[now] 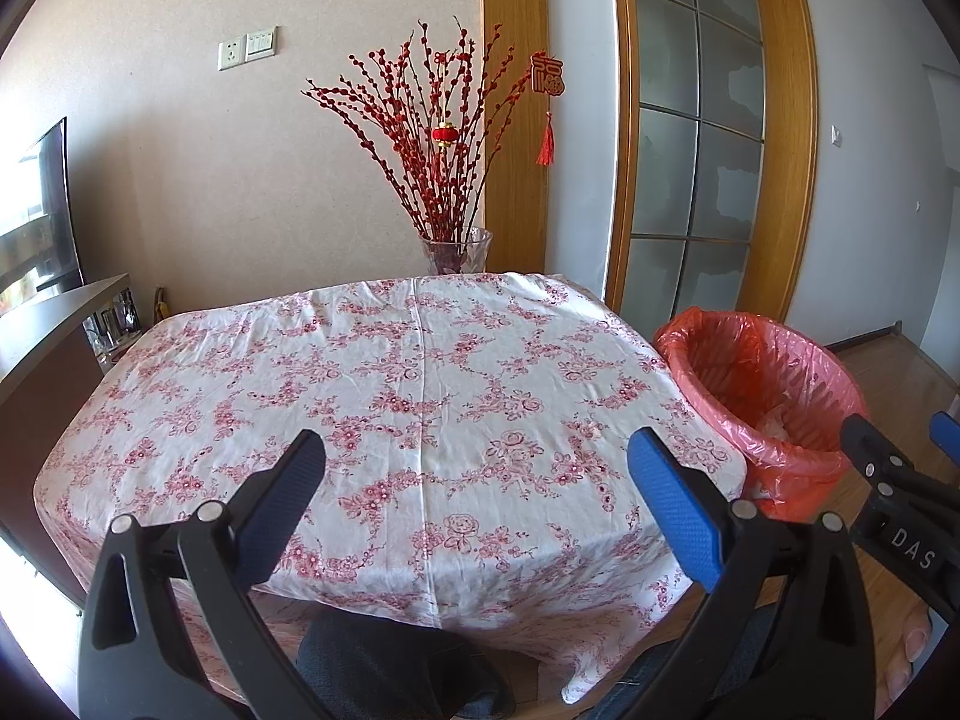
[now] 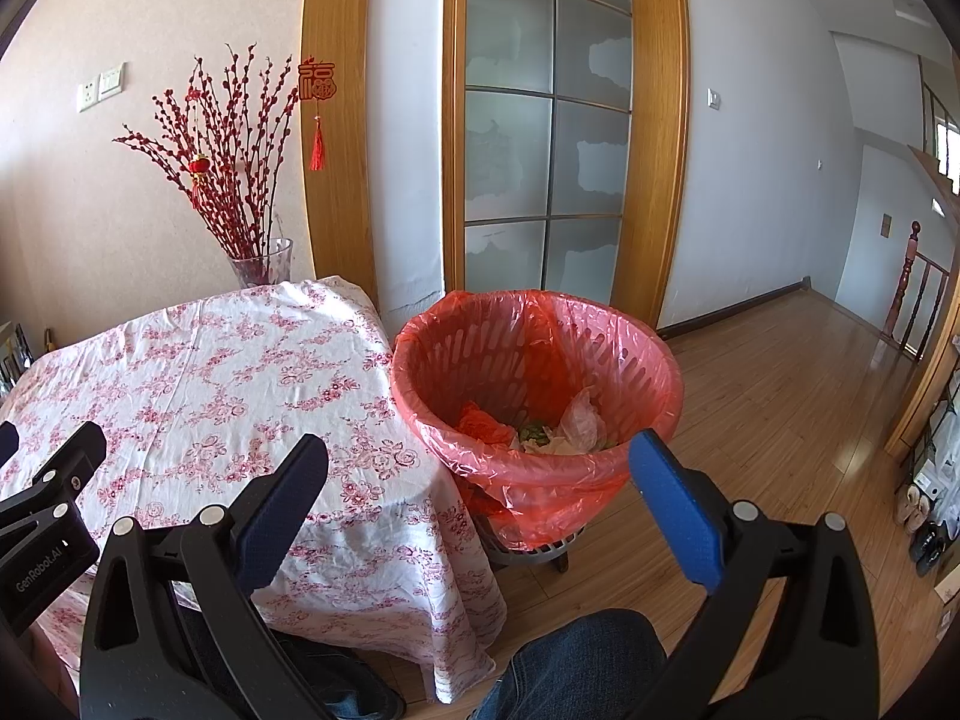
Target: Collect trash
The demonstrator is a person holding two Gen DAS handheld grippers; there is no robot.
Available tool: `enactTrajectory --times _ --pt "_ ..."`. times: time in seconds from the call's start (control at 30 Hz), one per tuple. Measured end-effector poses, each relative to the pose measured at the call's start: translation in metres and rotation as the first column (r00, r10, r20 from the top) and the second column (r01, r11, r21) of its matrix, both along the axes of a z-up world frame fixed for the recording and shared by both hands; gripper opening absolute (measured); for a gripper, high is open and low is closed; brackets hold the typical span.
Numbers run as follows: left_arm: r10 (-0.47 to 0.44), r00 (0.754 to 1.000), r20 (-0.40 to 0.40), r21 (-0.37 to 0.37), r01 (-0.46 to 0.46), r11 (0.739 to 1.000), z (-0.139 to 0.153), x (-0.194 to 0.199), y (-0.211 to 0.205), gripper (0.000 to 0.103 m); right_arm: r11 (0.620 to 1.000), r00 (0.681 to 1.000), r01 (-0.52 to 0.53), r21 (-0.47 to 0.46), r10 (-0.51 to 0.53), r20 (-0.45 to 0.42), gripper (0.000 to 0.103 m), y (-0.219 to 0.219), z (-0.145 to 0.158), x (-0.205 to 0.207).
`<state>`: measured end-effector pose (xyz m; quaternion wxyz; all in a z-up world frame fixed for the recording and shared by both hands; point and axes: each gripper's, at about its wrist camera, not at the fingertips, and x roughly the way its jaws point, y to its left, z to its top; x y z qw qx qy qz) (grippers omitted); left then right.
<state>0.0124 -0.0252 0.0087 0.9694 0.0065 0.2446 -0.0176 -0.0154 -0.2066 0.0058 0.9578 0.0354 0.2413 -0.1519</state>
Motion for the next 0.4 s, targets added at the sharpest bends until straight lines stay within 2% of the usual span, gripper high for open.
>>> enactTrajectory --times 0.4 --pt "0.007 1.000 -0.003 0.002 -0.007 1.000 -0.0005 0.0002 0.0007 0.099 1.000 1.000 0.001 -0.001 -0.001 0.001 0.100 0.0000 0.0001 0.0005"
